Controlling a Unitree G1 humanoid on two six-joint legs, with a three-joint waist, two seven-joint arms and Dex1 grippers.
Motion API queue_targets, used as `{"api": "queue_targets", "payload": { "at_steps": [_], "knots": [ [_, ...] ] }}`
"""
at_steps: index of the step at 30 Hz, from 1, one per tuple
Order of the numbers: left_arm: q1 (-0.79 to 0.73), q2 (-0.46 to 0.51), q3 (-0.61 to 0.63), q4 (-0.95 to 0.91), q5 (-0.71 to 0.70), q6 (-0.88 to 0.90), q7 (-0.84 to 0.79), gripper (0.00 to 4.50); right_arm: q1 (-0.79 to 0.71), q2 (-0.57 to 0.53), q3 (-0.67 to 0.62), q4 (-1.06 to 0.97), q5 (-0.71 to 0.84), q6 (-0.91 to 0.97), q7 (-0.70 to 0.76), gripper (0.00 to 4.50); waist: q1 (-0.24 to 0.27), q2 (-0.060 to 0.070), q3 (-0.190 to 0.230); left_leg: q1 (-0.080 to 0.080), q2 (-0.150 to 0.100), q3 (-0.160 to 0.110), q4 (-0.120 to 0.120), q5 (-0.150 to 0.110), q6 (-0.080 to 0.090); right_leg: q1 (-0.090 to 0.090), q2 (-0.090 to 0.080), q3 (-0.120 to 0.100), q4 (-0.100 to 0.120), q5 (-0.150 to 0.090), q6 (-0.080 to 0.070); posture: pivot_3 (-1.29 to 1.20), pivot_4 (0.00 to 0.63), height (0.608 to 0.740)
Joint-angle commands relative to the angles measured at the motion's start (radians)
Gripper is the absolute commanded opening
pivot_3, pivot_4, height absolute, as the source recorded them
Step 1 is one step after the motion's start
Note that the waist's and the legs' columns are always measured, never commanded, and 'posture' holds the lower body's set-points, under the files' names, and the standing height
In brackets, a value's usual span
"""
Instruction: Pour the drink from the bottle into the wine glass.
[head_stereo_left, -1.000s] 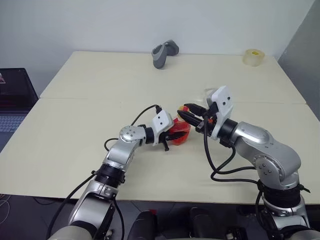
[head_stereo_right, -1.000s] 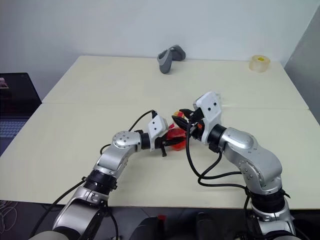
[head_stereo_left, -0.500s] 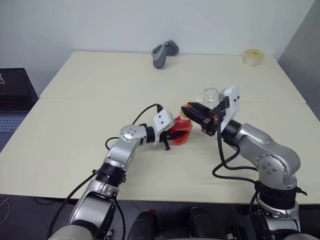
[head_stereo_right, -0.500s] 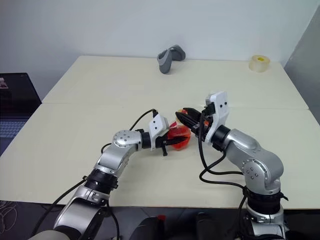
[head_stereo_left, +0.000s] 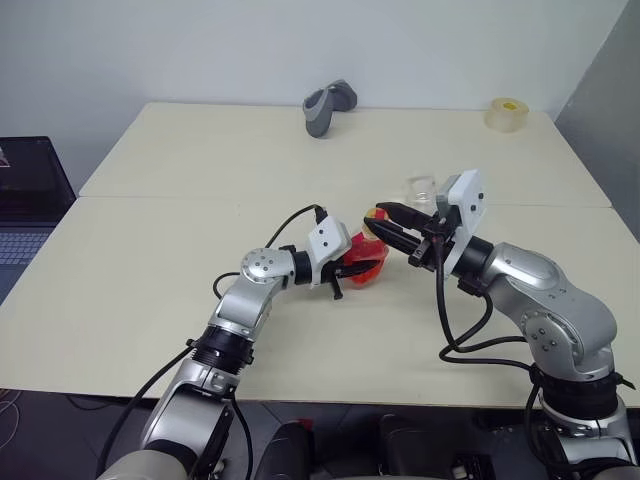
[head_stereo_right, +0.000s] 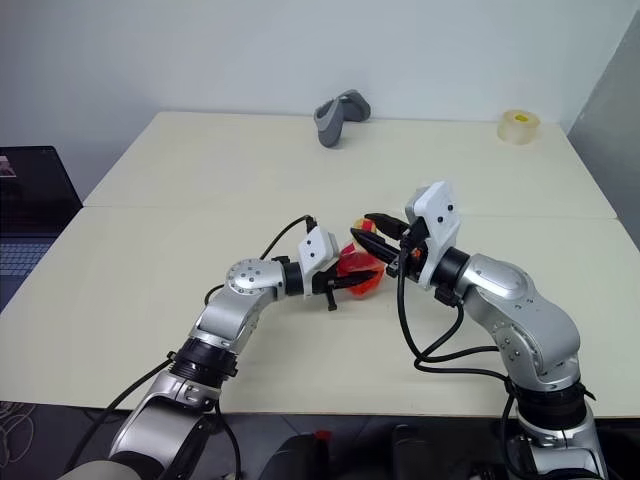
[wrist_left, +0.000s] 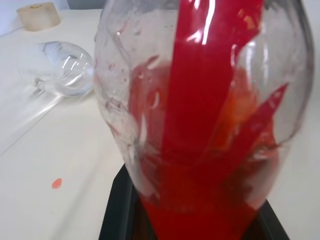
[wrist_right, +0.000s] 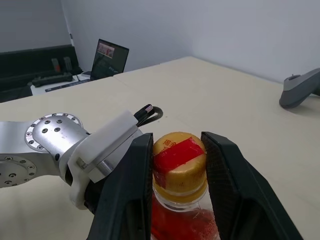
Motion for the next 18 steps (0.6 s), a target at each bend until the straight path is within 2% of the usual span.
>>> {"api": "queue_targets", "payload": {
  "at_steps": [1,8,14,18],
  "knots": [
    [-0.014,0.001,0.020,-0.023,-0.011,0.002,0.013,0.76,-0.022,0.020,-0.015,-0.037,0.027,-0.050,0.020,1.17,0.000,0.000,0.000,0.000,0.000,0.000,0.000,0.000,0.000,0.000,0.000,0.000,0.000,0.000,0.000,0.00,0.150,0.740],
    [-0.005,0.006,0.025,-0.031,-0.009,0.007,0.012,0.75,-0.018,0.055,-0.101,-0.015,0.188,0.044,0.009,1.17,0.000,0.000,0.000,0.000,0.000,0.000,0.000,0.000,0.000,0.000,0.000,0.000,0.000,0.000,0.000,0.00,0.150,0.740],
    [-0.003,0.008,0.023,-0.035,-0.011,0.010,0.016,0.75,-0.015,0.019,-0.113,-0.010,0.209,0.051,0.008,1.17,0.000,0.000,0.000,0.000,0.000,0.000,0.000,0.000,0.000,0.000,0.000,0.000,0.000,0.000,0.000,0.00,0.150,0.740],
    [-0.003,0.011,0.025,-0.035,-0.011,0.009,0.016,0.75,0.012,-0.046,-0.112,-0.019,0.191,0.043,0.038,1.17,0.000,0.000,0.000,0.000,0.000,0.000,0.000,0.000,0.000,0.000,0.000,0.000,0.000,0.000,0.000,0.00,0.150,0.740]
  ]
}}
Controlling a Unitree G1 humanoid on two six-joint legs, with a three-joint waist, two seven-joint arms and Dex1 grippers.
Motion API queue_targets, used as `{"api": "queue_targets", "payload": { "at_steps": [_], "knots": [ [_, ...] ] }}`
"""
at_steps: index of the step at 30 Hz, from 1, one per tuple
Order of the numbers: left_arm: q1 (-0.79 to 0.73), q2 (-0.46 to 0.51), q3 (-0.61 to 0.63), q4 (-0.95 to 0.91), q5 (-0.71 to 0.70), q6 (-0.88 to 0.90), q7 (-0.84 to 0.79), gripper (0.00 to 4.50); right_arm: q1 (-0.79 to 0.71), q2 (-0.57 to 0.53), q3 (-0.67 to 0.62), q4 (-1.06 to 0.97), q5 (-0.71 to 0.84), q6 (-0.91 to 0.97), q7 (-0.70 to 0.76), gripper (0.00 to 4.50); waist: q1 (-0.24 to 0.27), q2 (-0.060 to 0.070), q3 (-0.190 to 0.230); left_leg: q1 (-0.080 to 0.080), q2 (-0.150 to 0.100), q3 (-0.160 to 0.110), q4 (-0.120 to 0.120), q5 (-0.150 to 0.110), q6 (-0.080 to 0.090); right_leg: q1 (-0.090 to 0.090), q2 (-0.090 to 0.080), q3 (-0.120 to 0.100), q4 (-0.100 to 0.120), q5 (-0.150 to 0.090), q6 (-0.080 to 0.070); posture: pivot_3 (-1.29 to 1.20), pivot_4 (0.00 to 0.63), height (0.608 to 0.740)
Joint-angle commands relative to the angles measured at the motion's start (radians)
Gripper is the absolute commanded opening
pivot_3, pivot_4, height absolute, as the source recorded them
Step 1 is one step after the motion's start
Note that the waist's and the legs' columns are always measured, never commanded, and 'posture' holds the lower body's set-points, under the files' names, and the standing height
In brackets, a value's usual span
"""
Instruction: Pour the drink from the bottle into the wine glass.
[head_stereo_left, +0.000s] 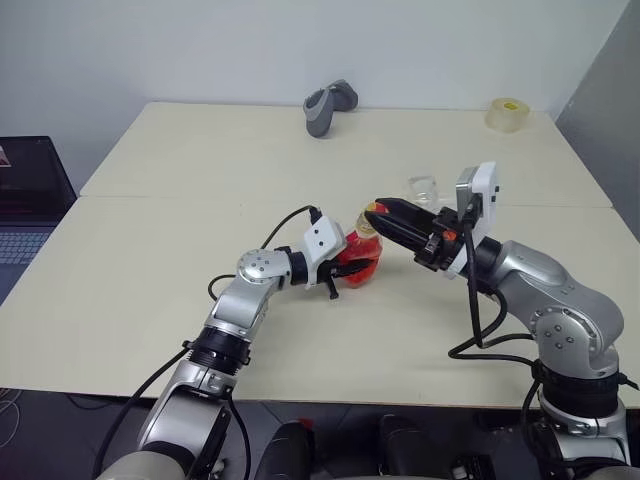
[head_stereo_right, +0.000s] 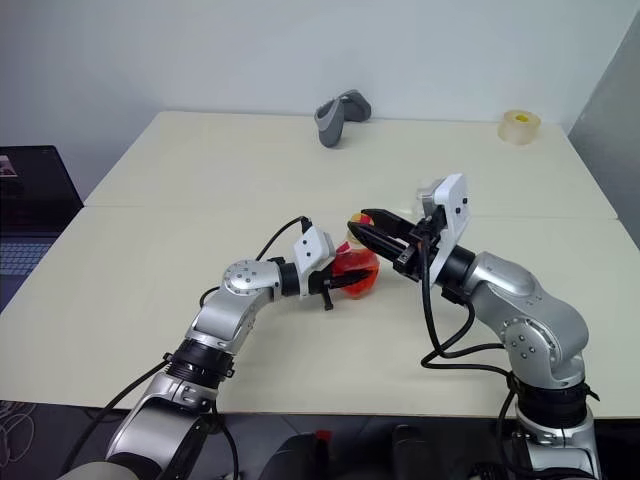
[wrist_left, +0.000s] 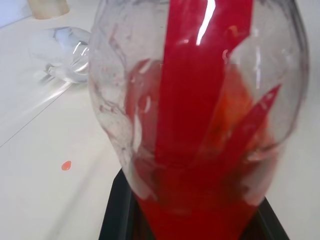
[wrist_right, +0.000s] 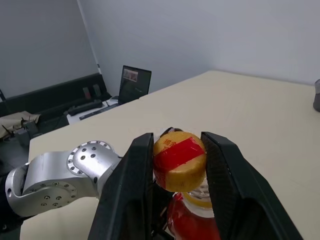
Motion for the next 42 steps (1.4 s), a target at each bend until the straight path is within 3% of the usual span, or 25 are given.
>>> {"api": "queue_targets", "payload": {
  "at_steps": [1,8,15,23,33,39,42],
  "knots": [
    [-0.010,0.000,0.017,-0.039,-0.016,-0.011,0.002,0.75,0.024,-0.063,-0.027,-0.033,-0.009,-0.023,0.037,1.17,0.000,0.000,0.000,0.000,0.000,0.000,0.000,0.000,0.000,0.000,0.000,0.000,0.000,0.000,0.000,0.00,0.150,0.740],
    [0.008,0.015,0.016,-0.065,-0.032,0.006,-0.024,0.75,0.208,-0.222,-0.045,-0.015,-0.143,-0.110,0.081,1.17,0.001,0.000,0.000,0.000,0.000,0.000,0.000,0.000,0.000,0.000,0.000,0.000,-0.001,0.000,0.000,0.00,0.150,0.740],
    [0.004,0.009,0.010,-0.073,-0.035,0.016,-0.046,0.75,0.365,-0.181,-0.009,0.216,-0.393,-0.353,0.018,1.17,0.001,0.000,0.000,0.000,0.000,0.001,0.000,0.000,0.000,0.001,0.001,0.000,0.000,0.000,0.000,0.00,0.150,0.740],
    [0.011,0.010,0.001,-0.119,-0.063,0.050,-0.102,0.75,0.402,-0.135,-0.038,0.385,-0.458,-0.475,0.032,1.17,0.001,0.000,0.000,0.001,0.000,0.002,0.000,0.000,0.000,0.000,0.001,0.001,0.000,0.000,0.000,0.00,0.150,0.740],
    [0.028,0.017,0.008,-0.156,-0.070,0.077,-0.114,0.75,0.462,-0.196,-0.067,0.356,-0.389,-0.379,0.165,4.50,0.001,0.000,0.000,0.001,0.000,0.001,0.000,0.000,0.000,0.001,0.001,0.001,0.000,0.000,0.000,0.00,0.150,0.740],
    [0.031,0.026,0.089,-0.122,-0.059,0.055,-0.010,0.75,0.433,-0.317,-0.144,0.202,-0.299,-0.273,0.239,4.50,0.004,0.001,0.000,0.001,-0.001,0.002,0.001,0.000,0.000,0.002,0.001,0.002,0.000,0.000,0.000,0.00,0.150,0.740],
    [0.032,0.032,0.149,-0.078,-0.044,0.022,0.084,0.75,0.362,-0.337,-0.123,0.110,-0.243,-0.195,0.237,4.50,-0.005,0.000,0.000,0.002,0.001,0.001,0.000,0.000,0.000,0.001,0.001,0.002,0.000,0.000,0.000,0.00,0.150,0.740]
  ]
}}
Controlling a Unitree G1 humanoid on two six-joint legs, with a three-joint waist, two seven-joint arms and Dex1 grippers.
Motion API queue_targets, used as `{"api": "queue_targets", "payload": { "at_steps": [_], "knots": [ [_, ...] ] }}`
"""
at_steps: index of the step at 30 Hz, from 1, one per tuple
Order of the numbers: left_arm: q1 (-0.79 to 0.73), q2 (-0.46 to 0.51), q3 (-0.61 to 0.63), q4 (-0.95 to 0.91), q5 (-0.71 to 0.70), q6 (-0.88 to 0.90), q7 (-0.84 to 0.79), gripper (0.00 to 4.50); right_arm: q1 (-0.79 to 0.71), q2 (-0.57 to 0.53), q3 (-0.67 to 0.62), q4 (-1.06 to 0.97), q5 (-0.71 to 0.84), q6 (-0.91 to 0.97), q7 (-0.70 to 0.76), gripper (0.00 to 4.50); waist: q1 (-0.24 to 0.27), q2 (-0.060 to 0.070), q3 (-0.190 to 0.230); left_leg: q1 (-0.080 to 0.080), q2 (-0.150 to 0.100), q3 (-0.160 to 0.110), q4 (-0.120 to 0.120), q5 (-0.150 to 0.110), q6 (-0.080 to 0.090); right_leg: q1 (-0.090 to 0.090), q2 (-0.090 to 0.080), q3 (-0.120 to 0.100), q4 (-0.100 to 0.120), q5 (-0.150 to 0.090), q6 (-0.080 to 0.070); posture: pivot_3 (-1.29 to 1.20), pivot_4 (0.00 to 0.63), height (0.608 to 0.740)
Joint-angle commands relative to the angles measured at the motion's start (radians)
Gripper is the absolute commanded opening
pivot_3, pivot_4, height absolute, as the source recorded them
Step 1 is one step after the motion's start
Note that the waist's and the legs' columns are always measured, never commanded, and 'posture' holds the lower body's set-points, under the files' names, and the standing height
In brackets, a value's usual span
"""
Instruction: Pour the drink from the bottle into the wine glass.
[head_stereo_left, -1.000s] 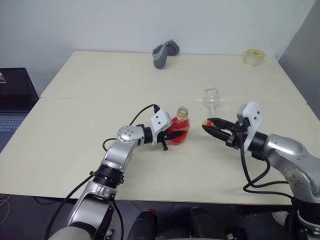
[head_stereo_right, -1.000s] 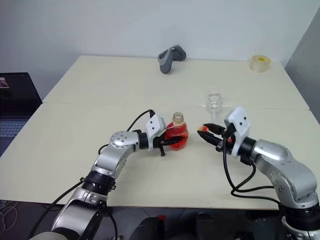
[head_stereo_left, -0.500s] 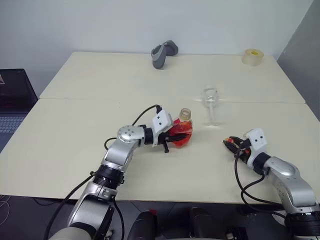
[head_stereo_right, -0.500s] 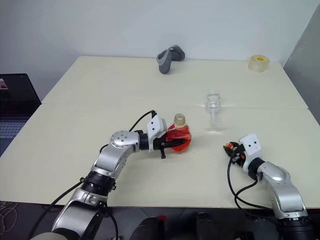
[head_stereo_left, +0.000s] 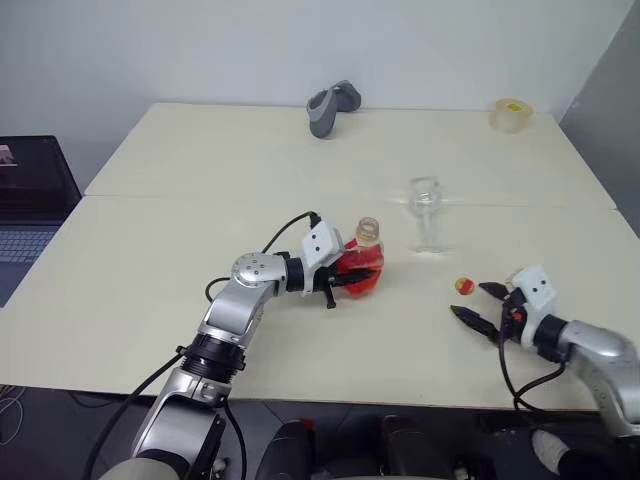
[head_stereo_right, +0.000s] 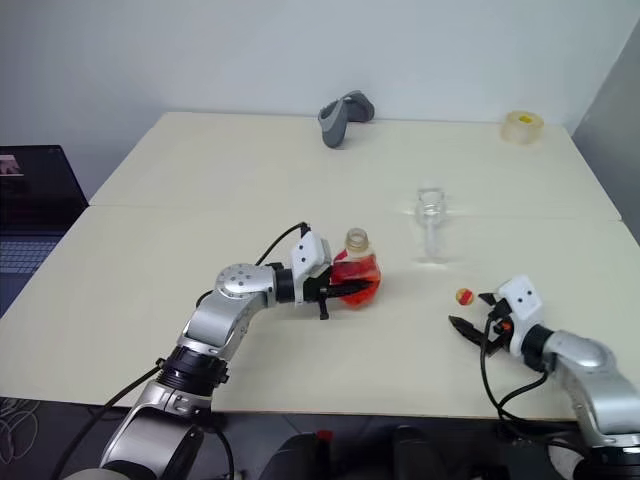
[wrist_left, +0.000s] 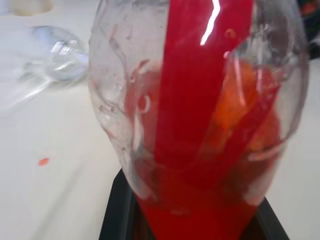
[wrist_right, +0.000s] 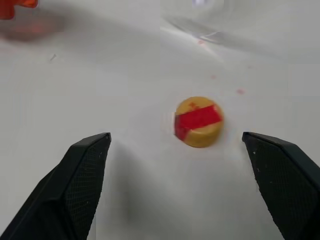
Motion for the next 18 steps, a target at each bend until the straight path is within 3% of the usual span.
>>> {"api": "queue_targets", "payload": {
  "at_steps": [1,8,12,18],
  "knots": [
    [-0.016,0.005,0.100,0.032,0.004,-0.066,0.127,0.75,-0.106,-0.006,0.027,-0.135,0.066,0.073,0.003,4.50,-0.003,0.000,0.000,0.000,0.001,0.000,0.000,0.000,0.000,0.000,0.001,0.000,0.000,0.000,0.000,0.00,0.150,0.740],
    [-0.052,0.021,0.256,0.249,0.024,-0.168,0.390,0.75,-0.381,0.105,0.324,-0.151,-0.018,0.117,-0.003,4.50,0.003,0.000,0.000,-0.001,0.000,-0.001,0.000,0.000,0.000,-0.001,0.000,-0.001,0.000,0.000,0.000,0.00,0.150,0.740],
    [-0.132,0.052,0.327,0.460,0.020,-0.244,0.487,0.75,-0.504,0.205,0.424,-0.078,-0.050,0.118,-0.007,4.50,0.011,-0.003,0.001,-0.003,-0.002,-0.002,0.002,0.000,0.000,-0.002,-0.003,-0.003,-0.001,0.000,0.000,0.00,0.150,0.740],
    [-0.227,0.072,0.378,0.696,-0.001,-0.336,0.501,0.75,-0.593,0.306,0.512,0.004,-0.113,0.088,-0.001,4.50,0.018,-0.004,0.000,-0.003,-0.003,-0.002,0.002,0.000,0.000,-0.002,-0.004,-0.004,-0.003,0.000,0.000,0.00,0.150,0.740]
  ]
}}
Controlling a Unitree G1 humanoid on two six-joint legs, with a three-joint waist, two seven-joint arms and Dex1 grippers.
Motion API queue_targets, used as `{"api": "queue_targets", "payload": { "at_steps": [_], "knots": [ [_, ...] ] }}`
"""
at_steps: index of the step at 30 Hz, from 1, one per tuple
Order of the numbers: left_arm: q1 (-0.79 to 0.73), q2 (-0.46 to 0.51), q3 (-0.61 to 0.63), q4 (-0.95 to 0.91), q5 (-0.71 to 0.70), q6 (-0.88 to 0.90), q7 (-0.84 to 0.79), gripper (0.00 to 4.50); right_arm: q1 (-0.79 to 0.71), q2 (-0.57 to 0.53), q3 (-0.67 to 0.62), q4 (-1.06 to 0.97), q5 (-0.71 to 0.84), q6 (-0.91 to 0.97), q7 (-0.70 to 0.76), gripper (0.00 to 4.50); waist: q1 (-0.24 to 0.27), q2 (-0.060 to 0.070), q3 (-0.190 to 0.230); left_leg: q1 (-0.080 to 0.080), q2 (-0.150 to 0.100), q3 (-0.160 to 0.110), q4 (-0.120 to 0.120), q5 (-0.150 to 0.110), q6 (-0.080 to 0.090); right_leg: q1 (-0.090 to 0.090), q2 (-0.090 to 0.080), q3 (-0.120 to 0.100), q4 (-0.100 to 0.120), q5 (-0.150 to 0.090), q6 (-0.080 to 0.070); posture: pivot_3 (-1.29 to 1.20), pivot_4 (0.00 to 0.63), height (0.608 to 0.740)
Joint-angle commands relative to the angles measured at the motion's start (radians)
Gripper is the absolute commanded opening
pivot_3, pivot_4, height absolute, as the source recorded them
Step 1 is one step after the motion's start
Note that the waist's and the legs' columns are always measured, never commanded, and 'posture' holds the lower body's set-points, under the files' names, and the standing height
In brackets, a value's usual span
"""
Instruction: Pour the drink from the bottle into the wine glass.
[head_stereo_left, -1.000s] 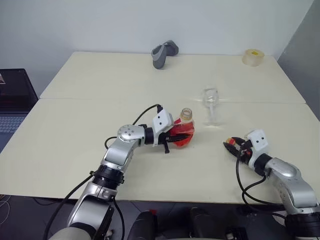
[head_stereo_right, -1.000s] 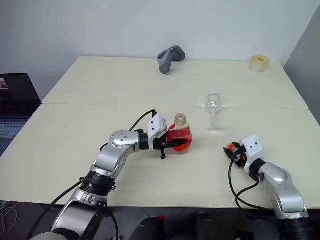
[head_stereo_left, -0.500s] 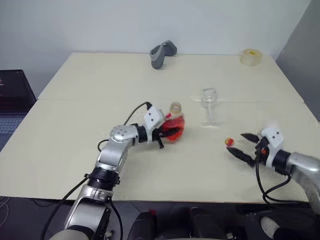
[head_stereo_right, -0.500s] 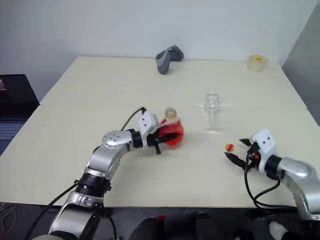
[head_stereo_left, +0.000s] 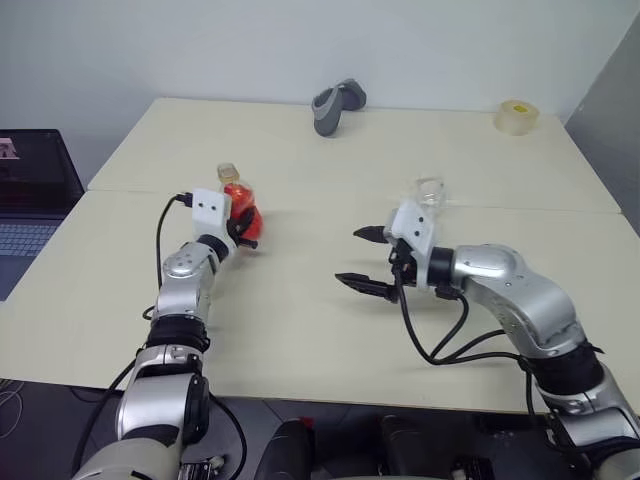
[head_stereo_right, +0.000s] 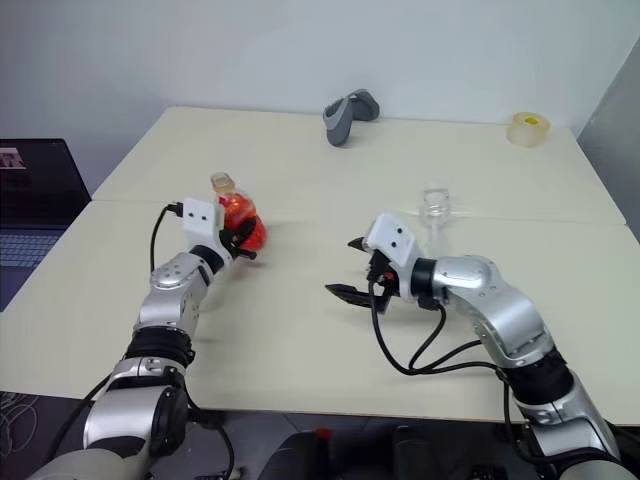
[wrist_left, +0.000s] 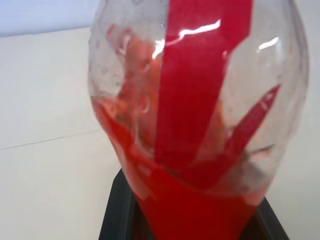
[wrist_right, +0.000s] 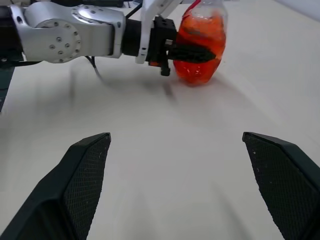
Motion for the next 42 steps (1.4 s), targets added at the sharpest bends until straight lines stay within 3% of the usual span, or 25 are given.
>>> {"api": "queue_targets", "payload": {
  "at_steps": [1,5,6,11,16,24,27,31,39,42],
  "knots": [
    [-0.054,0.013,0.021,0.077,-0.013,-0.080,-0.004,0.75,-0.045,0.034,0.024,0.017,-0.034,-0.036,0.006,4.50,-0.001,0.000,0.000,0.000,0.000,0.000,0.000,0.000,0.000,0.000,0.000,0.000,0.000,0.000,0.000,0.00,0.150,0.740],
    [-0.082,0.020,0.014,0.185,0.005,-0.107,-0.001,0.75,-0.054,0.064,0.022,0.022,-0.043,-0.036,0.007,4.50,-0.003,0.000,0.000,0.001,0.000,0.000,0.000,0.000,0.000,-0.001,0.000,0.000,0.002,0.000,0.000,0.00,0.150,0.740],
    [-0.082,0.019,0.013,0.194,0.003,-0.115,-0.008,1.47,-0.051,0.063,0.021,0.016,-0.042,-0.033,0.011,4.50,-0.004,0.000,0.000,0.001,0.000,0.000,0.000,0.000,0.000,-0.001,0.000,0.000,0.003,0.000,0.000,0.00,0.150,0.740],
    [-0.032,0.004,0.014,0.123,-0.010,-0.133,-0.012,3.09,-0.020,0.043,-0.003,-0.045,-0.012,0.007,0.022,4.50,-0.014,0.000,0.000,0.001,0.001,-0.001,0.000,0.000,0.000,-0.001,0.000,0.000,0.004,0.000,0.000,0.00,0.150,0.740],
    [0.100,-0.008,0.029,-0.090,-0.050,-0.079,-0.001,4.47,0.009,0.033,-0.032,-0.111,0.013,0.053,0.015,4.50,-0.019,0.000,0.000,0.001,0.001,0.000,-0.001,0.000,0.000,-0.001,0.000,0.001,0.003,0.000,0.000,0.00,0.150,0.740],
    [0.361,-0.029,0.045,-0.568,-0.093,0.115,0.089,4.47,0.064,-0.016,-0.111,-0.217,0.076,0.130,0.010,4.50,-0.014,0.000,0.000,0.002,0.002,-0.001,-0.001,0.000,0.000,-0.001,0.000,0.001,0.004,0.000,0.000,0.00,0.150,0.740],
    [0.471,-0.042,0.069,-0.769,-0.103,0.185,0.151,4.47,0.085,-0.027,-0.220,-0.251,0.147,0.203,-0.026,4.50,-0.013,0.000,0.000,0.001,0.001,0.000,-0.001,0.000,0.000,-0.001,0.000,0.002,0.003,0.000,0.000,0.00,0.150,0.740],
    [0.584,-0.018,-0.011,-1.002,-0.124,0.290,0.080,4.47,0.073,-0.005,-0.387,-0.216,0.250,0.315,-0.108,4.50,-0.013,0.000,0.000,0.001,0.001,0.000,-0.001,0.000,0.000,0.000,0.000,0.001,0.003,0.000,0.000,0.00,0.150,0.740],
    [0.482,0.084,-0.166,-1.048,-0.141,0.409,-0.126,4.47,-0.132,0.000,-0.461,0.091,0.177,0.386,-0.289,4.50,-0.014,0.000,0.000,0.003,0.001,0.001,-0.002,0.000,0.000,0.000,0.001,0.002,0.003,0.000,0.000,0.00,0.150,0.740],
    [0.408,0.102,-0.211,-1.002,-0.134,0.400,-0.200,4.47,-0.286,-0.015,-0.449,0.335,0.118,0.475,-0.353,4.50,-0.016,0.000,0.000,0.002,0.001,0.002,-0.003,0.000,0.000,0.000,0.001,0.003,0.002,0.000,0.000,0.00,0.150,0.740]
  ]
}}
